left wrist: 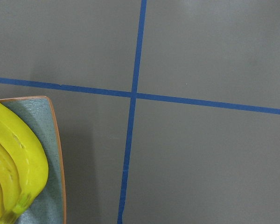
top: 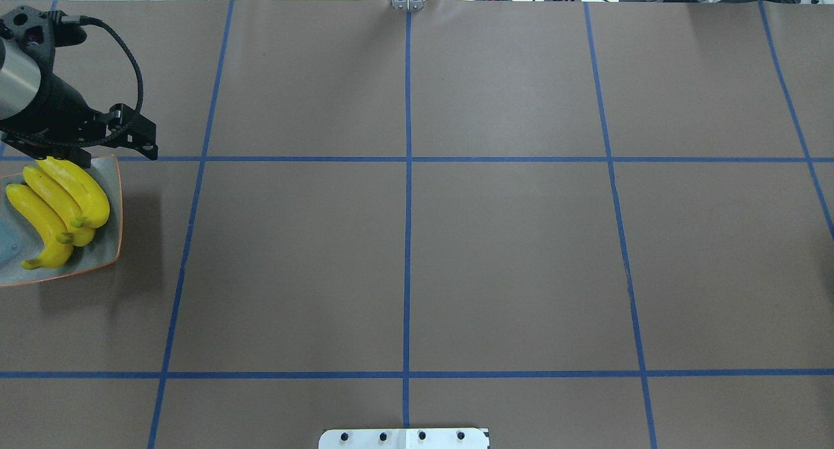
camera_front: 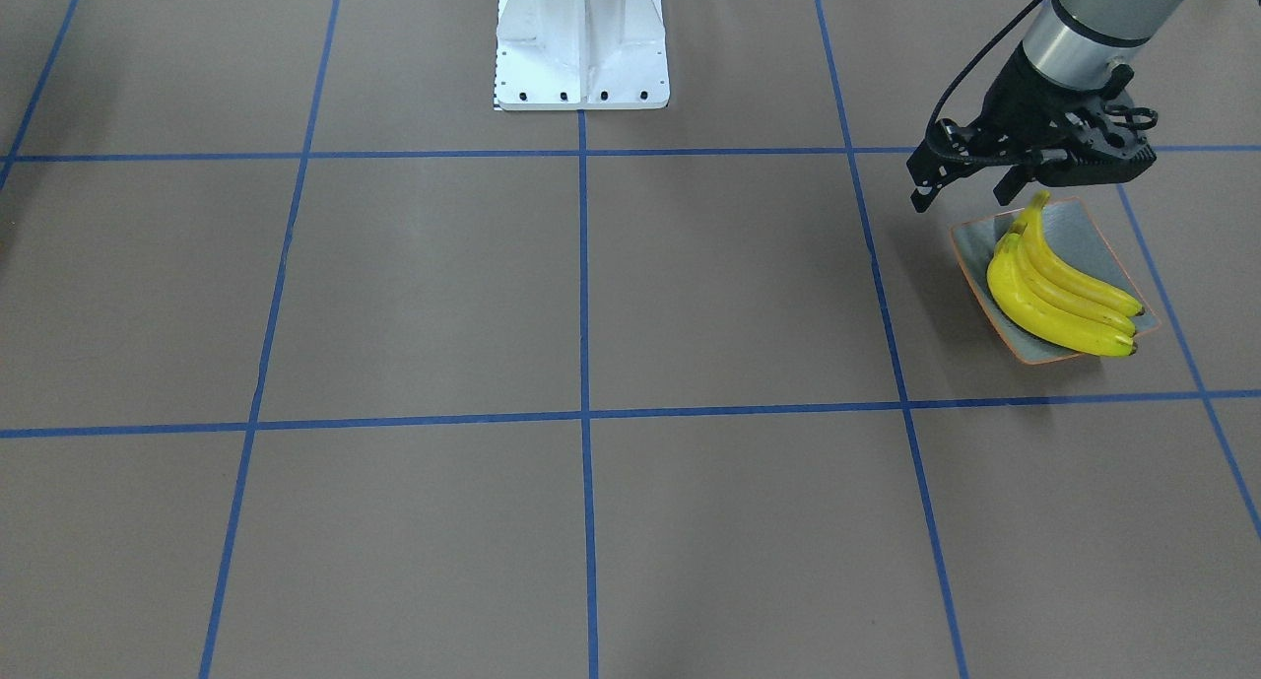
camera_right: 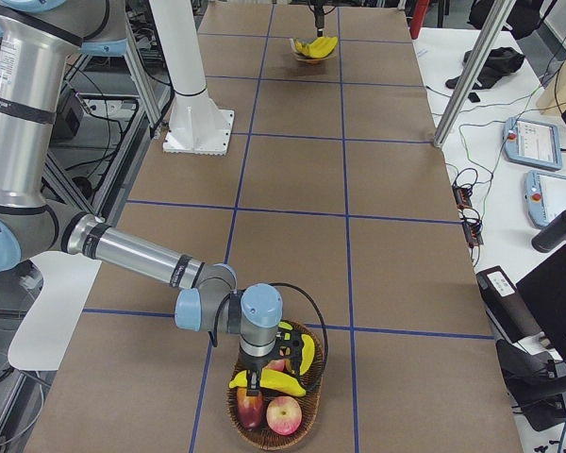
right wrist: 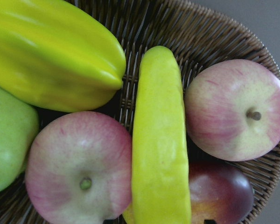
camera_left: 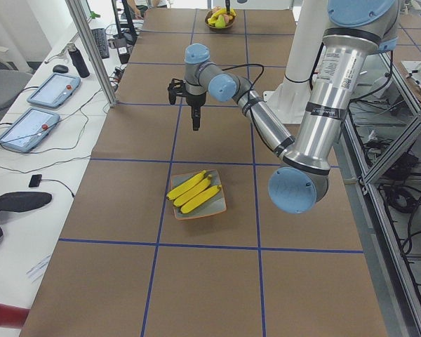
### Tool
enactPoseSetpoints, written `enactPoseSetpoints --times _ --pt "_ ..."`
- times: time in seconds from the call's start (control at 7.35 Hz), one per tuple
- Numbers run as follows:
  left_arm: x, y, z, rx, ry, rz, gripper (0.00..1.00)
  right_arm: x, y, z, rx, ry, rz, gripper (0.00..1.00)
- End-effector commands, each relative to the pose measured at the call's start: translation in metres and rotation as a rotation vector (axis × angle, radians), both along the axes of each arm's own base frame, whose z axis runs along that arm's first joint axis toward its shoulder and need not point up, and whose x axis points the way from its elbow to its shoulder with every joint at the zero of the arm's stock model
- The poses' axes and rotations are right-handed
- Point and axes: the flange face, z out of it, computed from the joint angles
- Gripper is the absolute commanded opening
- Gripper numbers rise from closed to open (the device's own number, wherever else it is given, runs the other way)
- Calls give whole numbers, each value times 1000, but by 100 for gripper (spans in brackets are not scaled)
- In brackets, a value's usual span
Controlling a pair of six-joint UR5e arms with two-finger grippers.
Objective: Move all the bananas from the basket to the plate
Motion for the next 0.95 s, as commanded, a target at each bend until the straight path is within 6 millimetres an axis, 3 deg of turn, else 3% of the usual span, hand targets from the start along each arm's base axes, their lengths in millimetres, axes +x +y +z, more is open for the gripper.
enactPoseSetpoints --times 0.0,0.14,0.27,0.54,0.82 --pt "0 1 -1 1 1 1 100 -1 -8 3 -2 -1 -1 64" --pt "-1 1 -2 2 2 -1 100 -1 -8 3 -1 -3 -2 45" --pt "-2 1 -3 3 4 -3 100 -1 -6 3 0 -5 -4 6" --pt "-1 1 -2 -5 5 -9 100 -1 -12 -12 36 -27 -10 0" --pt "1 0 -2 -10 9 -13 100 28 -16 -47 94 -67 28 0"
